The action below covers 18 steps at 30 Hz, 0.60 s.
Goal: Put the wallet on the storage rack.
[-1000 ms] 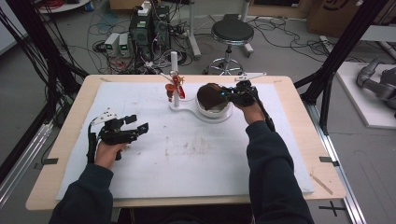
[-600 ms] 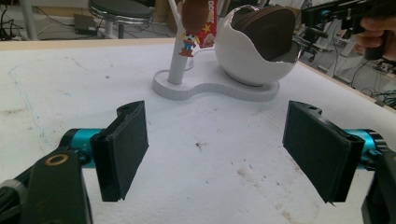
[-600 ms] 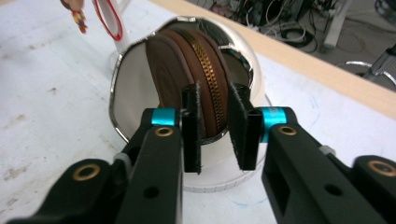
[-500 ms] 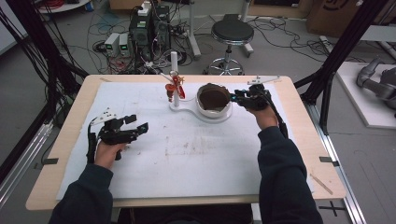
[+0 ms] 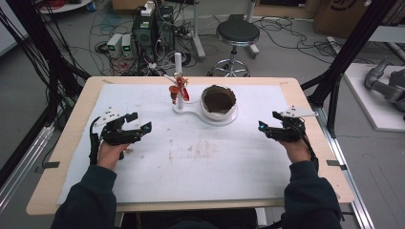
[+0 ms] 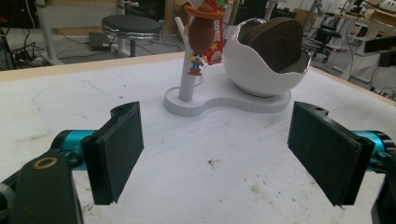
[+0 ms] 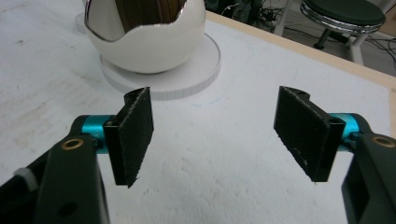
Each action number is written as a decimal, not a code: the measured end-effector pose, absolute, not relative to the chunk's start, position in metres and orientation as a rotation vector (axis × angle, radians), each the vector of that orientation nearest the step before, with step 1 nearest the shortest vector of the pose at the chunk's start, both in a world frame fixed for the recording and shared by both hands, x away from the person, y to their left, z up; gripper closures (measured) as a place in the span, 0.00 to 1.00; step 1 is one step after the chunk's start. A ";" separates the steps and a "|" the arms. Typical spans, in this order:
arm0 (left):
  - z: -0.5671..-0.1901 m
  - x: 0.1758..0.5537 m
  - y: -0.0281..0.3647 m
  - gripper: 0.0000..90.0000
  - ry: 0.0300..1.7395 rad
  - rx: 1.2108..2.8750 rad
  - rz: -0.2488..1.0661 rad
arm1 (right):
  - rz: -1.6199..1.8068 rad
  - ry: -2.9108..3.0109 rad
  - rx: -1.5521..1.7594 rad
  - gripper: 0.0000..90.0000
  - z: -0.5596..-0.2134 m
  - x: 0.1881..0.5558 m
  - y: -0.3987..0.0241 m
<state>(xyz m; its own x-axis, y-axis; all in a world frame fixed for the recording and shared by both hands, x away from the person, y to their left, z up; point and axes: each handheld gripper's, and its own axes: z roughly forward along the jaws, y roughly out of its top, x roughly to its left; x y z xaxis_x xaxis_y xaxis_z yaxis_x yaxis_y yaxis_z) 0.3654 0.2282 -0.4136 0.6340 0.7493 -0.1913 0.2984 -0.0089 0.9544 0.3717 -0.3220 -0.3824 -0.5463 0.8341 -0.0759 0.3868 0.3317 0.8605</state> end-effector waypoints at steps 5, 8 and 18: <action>-0.412 0.364 0.231 0.20 0.900 1.563 0.431 | 1.170 2.048 1.108 0.28 -0.391 0.359 -0.331; -0.412 0.363 0.231 0.20 0.899 1.573 0.436 | 1.170 2.050 1.116 0.28 -0.396 0.356 -0.332; -0.415 0.359 0.228 0.21 0.884 1.595 0.427 | 1.170 2.039 1.129 0.26 -0.396 0.351 -0.334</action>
<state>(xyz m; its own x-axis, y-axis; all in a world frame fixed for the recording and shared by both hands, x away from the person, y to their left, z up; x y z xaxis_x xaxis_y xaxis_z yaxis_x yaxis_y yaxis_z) 0.3587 0.2283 -0.4150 0.6433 0.7393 -0.1991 0.3042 -0.0082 0.9526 0.3511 -0.3337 -0.3964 -0.5121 0.8582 -0.0366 0.4012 0.2766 0.8732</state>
